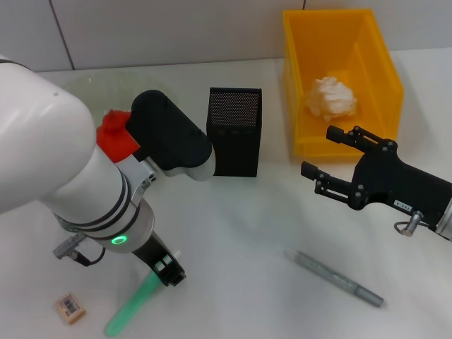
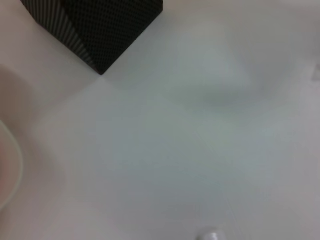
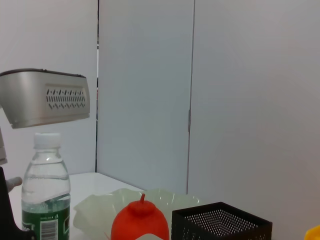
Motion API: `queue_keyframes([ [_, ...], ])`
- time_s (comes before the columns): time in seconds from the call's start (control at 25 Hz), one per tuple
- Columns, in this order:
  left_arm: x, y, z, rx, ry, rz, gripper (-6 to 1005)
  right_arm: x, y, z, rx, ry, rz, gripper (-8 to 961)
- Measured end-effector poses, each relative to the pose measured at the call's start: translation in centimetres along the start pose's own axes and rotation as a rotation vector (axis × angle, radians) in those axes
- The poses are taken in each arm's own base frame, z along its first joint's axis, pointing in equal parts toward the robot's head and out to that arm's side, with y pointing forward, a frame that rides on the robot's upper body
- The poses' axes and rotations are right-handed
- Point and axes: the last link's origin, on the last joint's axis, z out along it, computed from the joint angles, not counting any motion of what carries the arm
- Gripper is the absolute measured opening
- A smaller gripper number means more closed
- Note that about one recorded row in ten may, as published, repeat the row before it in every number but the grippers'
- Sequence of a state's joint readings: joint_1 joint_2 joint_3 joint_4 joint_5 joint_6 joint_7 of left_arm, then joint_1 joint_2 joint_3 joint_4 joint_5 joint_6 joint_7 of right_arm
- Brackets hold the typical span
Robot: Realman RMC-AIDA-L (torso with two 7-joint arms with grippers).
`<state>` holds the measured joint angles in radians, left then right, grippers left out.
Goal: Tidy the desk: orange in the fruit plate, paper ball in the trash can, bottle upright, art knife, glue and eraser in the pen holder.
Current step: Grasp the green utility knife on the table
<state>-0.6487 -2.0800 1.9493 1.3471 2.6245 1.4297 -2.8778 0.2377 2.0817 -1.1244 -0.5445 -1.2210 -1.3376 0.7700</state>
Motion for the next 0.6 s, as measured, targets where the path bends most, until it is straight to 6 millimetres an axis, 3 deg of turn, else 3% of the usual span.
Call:
queue_keyframes([
  [0.6,0.25,-0.09,0.26,-0.011,-0.027,0.004,351,-0.01,-0.05,-0.03,0.003,-0.001,0.0,767],
])
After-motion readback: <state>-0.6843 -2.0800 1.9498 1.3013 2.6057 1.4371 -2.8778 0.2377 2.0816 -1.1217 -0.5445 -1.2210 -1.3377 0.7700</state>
